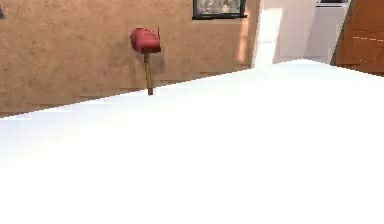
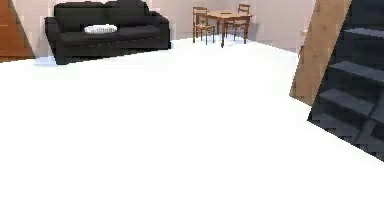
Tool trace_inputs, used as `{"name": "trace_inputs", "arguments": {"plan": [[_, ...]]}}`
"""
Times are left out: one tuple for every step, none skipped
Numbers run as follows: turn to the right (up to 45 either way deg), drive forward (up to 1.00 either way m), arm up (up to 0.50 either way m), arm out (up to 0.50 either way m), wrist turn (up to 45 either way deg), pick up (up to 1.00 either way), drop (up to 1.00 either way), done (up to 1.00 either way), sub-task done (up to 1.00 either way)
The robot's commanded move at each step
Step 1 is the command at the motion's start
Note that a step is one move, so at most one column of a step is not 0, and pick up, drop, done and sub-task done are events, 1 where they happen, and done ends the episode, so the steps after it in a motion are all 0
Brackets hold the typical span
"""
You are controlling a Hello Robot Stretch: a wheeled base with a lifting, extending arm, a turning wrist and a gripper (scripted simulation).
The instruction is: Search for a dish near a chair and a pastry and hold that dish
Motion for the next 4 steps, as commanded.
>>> {"name": "trace_inputs", "arguments": {"plan": [[-45.0,0.00,0.00,0.00,0.0,0.00,0.00,0.00,0.00],[-45.0,0.00,0.00,0.00,0.0,0.00,0.00,0.00,0.00],[-27.0,0.00,0.00,0.00,0.0,0.00,0.00,0.00,0.00],[0.0,0.15,0.00,0.00,0.0,0.00,0.00,0.00,0.00]]}}
